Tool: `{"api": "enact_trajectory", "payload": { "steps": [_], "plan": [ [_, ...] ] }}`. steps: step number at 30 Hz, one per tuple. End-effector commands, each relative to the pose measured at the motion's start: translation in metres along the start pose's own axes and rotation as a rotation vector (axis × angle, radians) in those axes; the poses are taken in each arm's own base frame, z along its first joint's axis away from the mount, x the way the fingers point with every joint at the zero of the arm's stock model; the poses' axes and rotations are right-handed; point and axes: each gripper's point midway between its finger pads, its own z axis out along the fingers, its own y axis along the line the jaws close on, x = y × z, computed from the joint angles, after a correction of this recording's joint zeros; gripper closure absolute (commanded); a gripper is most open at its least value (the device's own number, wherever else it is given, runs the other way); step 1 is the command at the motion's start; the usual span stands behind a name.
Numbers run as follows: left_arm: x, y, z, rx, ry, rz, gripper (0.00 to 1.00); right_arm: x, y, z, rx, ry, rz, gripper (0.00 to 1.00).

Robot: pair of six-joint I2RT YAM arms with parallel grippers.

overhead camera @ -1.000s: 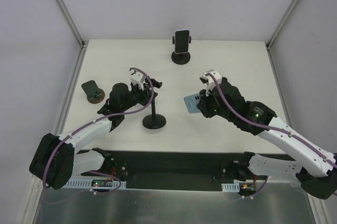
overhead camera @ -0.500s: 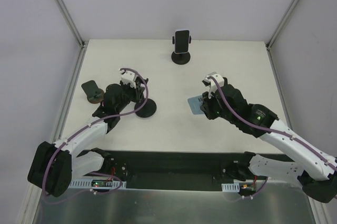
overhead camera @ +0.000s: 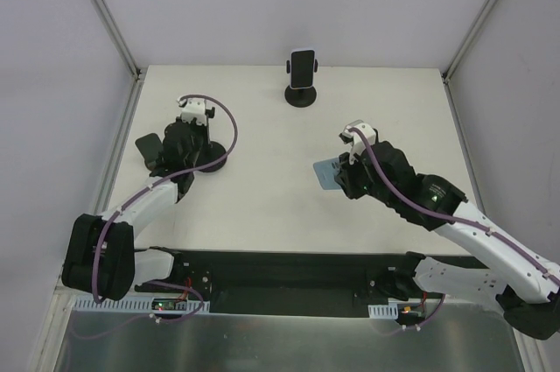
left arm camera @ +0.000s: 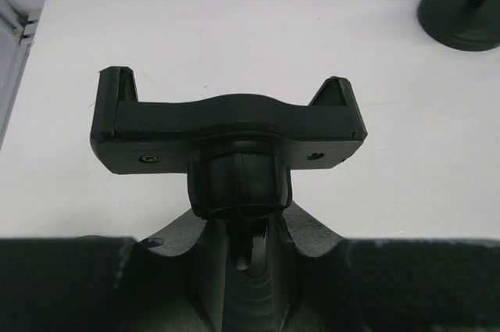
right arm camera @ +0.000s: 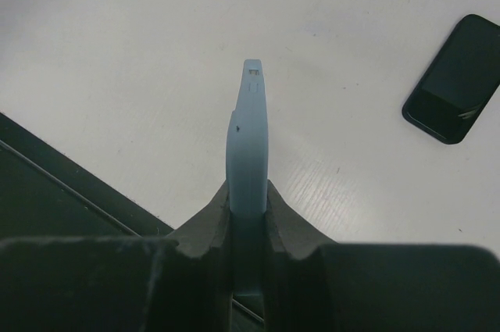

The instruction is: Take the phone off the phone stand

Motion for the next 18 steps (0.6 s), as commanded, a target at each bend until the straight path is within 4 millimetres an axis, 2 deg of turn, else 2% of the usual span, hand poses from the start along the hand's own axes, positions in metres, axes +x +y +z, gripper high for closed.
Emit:
{"api": "enact_trajectory", "payload": {
  "steps": [1,6,12,18],
  "plan": [
    [-0.052,0.028,0.011,-0.070,-0.172,-0.038,1.00,-0.020,-0.003,-0.007,-0.001,-0.094,0.010,0.99],
    [-0.045,0.038,0.018,-0.058,-0.155,-0.068,1.00,-0.018,-0.001,-0.003,-0.004,-0.080,0.004,0.99],
    [-0.030,0.043,0.025,-0.066,-0.121,-0.055,0.92,-0.015,-0.001,-0.002,-0.006,-0.074,0.002,0.99],
    [-0.029,0.056,0.022,-0.102,-0.122,-0.059,0.87,-0.011,-0.004,0.000,0.002,-0.066,0.001,0.99]
  ]
}}
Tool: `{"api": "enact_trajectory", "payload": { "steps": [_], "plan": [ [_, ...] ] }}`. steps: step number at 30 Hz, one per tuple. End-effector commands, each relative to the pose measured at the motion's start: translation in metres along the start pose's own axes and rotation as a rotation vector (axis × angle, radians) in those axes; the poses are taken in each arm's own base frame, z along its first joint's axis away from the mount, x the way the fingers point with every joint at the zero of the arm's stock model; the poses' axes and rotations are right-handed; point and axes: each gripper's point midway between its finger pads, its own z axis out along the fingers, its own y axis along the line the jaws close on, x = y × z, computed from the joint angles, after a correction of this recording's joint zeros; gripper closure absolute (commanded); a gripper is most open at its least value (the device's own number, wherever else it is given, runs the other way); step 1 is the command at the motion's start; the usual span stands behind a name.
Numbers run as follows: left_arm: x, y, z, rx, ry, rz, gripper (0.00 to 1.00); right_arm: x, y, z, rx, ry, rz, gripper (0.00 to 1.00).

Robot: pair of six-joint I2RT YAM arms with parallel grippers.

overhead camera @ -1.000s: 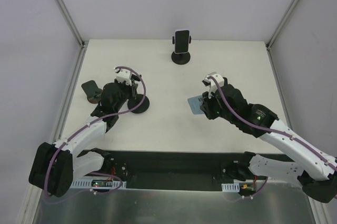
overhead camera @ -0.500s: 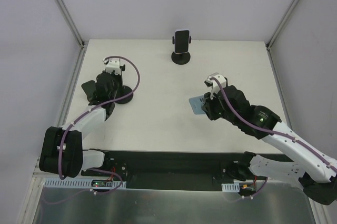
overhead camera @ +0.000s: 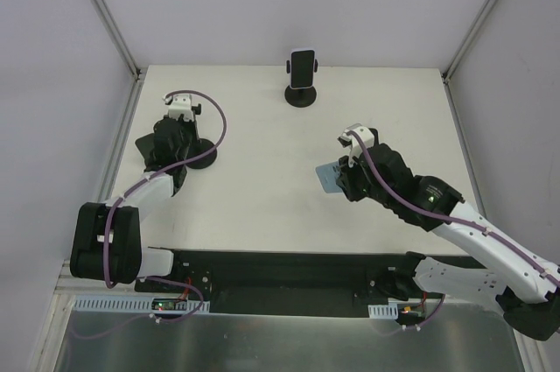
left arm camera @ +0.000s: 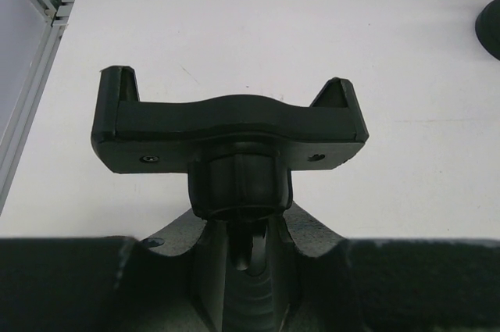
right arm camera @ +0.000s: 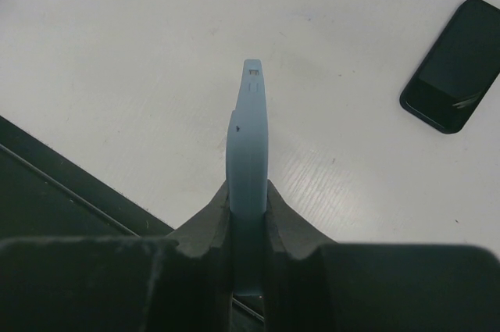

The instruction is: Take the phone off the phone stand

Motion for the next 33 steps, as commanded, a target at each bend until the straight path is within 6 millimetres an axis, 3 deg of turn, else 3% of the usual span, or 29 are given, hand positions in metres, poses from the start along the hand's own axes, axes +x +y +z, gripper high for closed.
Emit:
{"api": "enact_trajectory", "payload": {
  "steps": [1,6,11,12,15,16,19,21,25,28,29,31,32,33],
  "plan": [
    [-0.045,0.011,0.004,-0.028,-0.135,-0.015,0.87,-0.021,0.001,-0.004,-0.013,-0.086,0.014,0.99],
    [-0.046,0.018,0.003,-0.055,-0.133,-0.007,0.84,-0.021,0.003,-0.002,-0.021,-0.083,0.015,0.99],
    [-0.043,0.017,0.002,-0.049,-0.124,-0.025,0.62,-0.020,0.005,0.000,-0.026,-0.077,0.013,0.99],
    [-0.042,0.017,0.001,-0.049,-0.123,-0.029,0.53,-0.021,0.004,0.001,-0.024,-0.079,0.015,0.99],
    [-0.048,0.016,-0.005,-0.046,-0.137,-0.048,0.36,-0.021,0.004,0.001,-0.024,-0.082,0.019,0.99],
    [-0.053,0.016,-0.008,-0.043,-0.148,-0.053,0.27,-0.021,0.004,0.001,-0.022,-0.082,0.018,0.99],
    [-0.063,0.017,-0.017,-0.047,-0.172,-0.063,0.16,-0.022,0.004,0.002,-0.019,-0.081,0.019,0.99],
    [-0.067,0.018,-0.023,-0.051,-0.174,-0.066,0.13,-0.023,0.004,0.002,-0.021,-0.081,0.018,0.99],
    [-0.099,0.016,-0.049,-0.040,-0.257,-0.079,0.06,-0.024,0.002,0.004,-0.010,-0.076,0.036,0.99],
    [-0.121,0.003,-0.070,0.014,-0.304,-0.055,0.01,-0.025,0.001,0.007,-0.008,-0.060,0.062,0.99],
    [-0.126,-0.014,-0.077,0.060,-0.320,-0.027,0.01,-0.024,0.001,0.008,-0.008,-0.053,0.073,0.99],
    [-0.135,-0.029,-0.092,0.096,-0.366,0.072,0.01,-0.025,0.001,0.012,-0.013,-0.036,0.107,0.99],
    [-0.137,-0.053,-0.100,0.159,-0.385,0.107,0.01,-0.024,0.002,0.014,-0.016,-0.025,0.118,0.99],
    [-0.135,-0.063,-0.106,0.188,-0.394,0.141,0.01,-0.023,0.003,0.017,-0.016,-0.013,0.140,0.99]
  ]
}}
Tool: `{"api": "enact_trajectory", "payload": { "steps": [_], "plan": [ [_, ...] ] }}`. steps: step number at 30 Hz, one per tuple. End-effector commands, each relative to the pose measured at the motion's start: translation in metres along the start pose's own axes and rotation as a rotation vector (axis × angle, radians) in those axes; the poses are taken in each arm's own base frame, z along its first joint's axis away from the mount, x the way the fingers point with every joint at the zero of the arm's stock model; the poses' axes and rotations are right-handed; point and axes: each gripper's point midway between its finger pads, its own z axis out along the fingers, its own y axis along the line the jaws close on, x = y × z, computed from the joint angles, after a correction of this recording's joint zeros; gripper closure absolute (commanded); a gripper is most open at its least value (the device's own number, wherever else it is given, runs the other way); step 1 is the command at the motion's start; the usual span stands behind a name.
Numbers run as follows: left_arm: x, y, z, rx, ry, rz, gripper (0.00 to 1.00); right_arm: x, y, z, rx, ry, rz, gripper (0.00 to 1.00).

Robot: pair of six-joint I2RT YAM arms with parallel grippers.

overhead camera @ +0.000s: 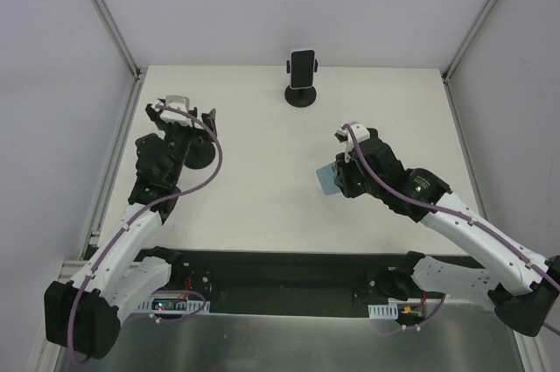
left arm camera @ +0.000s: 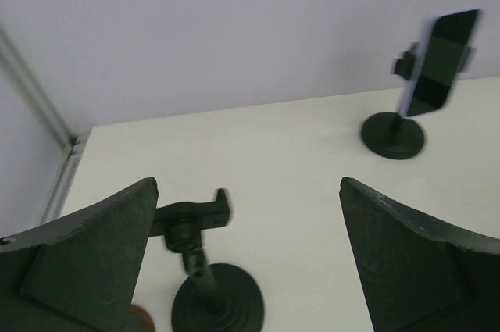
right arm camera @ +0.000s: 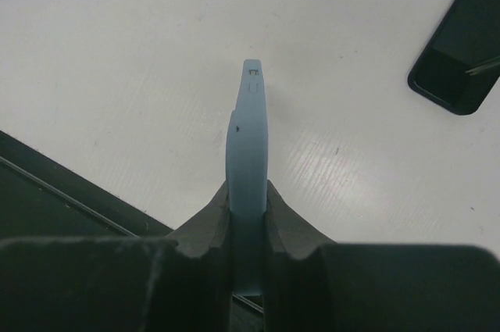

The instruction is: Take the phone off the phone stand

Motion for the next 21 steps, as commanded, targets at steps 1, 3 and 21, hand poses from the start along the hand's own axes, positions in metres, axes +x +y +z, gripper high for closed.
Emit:
{"api": "enact_trajectory", "payload": {
  "steps": [1,3,21],
  "plan": [
    [-0.035,-0.054,-0.022,0.176,-0.113,0.169,0.01,-0.033,0.011,-0.001,-0.054,-0.068,0.116,0.99],
    [-0.037,-0.089,-0.033,0.296,-0.135,0.189,0.01,-0.034,0.013,0.003,-0.065,-0.051,0.150,0.99],
    [0.059,-0.282,-0.118,0.820,0.025,0.444,0.01,-0.067,0.035,0.029,-0.227,-0.038,0.493,0.99]
  ]
}}
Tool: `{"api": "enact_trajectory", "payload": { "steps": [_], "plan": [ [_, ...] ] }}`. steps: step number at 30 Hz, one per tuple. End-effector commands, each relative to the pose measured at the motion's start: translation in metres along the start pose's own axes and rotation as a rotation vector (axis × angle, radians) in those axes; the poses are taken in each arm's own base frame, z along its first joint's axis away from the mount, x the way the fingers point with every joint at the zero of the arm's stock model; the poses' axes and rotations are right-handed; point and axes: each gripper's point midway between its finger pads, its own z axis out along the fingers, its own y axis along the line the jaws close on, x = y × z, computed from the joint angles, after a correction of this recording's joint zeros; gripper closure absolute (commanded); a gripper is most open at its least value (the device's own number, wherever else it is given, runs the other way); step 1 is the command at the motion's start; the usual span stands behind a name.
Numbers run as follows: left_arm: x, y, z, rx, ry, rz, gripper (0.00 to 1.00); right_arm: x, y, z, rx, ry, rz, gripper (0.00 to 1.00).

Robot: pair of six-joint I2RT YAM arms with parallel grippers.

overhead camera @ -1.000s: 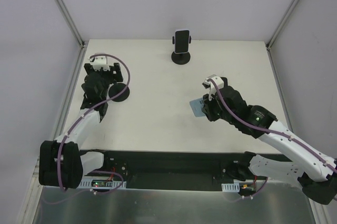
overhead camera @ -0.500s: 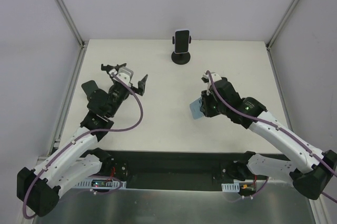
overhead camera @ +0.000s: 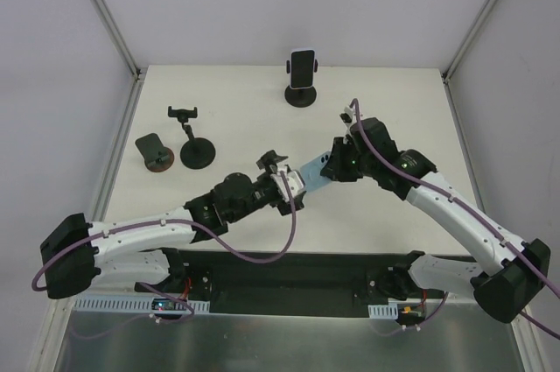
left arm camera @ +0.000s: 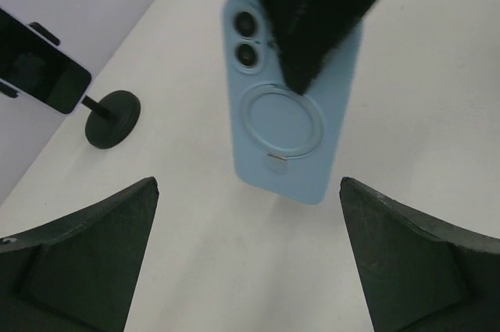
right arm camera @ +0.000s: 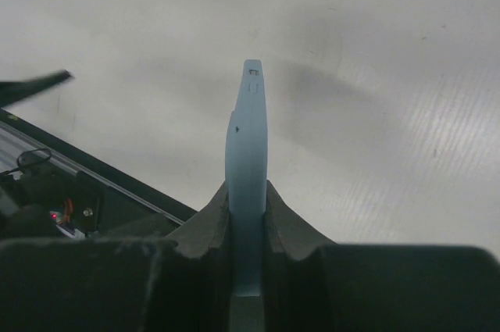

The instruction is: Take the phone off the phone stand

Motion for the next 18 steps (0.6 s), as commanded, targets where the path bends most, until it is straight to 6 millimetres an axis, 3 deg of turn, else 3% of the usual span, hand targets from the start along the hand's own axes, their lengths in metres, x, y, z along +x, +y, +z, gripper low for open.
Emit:
{"api": "enact_trajectory", "payload": {
  "steps": [1,6,13,18],
  "plan": [
    [0.012,-0.013,0.011,-0.051,0.071,0.114,0.01,-0.042,0.044,-0.008,-0.168,-0.117,0.112,0.99],
    [0.024,-0.034,0.019,-0.052,0.122,0.145,0.01,-0.047,0.054,-0.002,-0.215,-0.132,0.188,0.99],
    [0.039,-0.002,0.025,-0.279,0.231,0.168,0.01,-0.044,0.068,0.002,-0.291,-0.109,0.257,0.99],
    [0.040,0.013,0.023,-0.382,0.249,0.180,0.10,-0.041,0.069,0.001,-0.307,-0.106,0.283,0.99]
  ]
}}
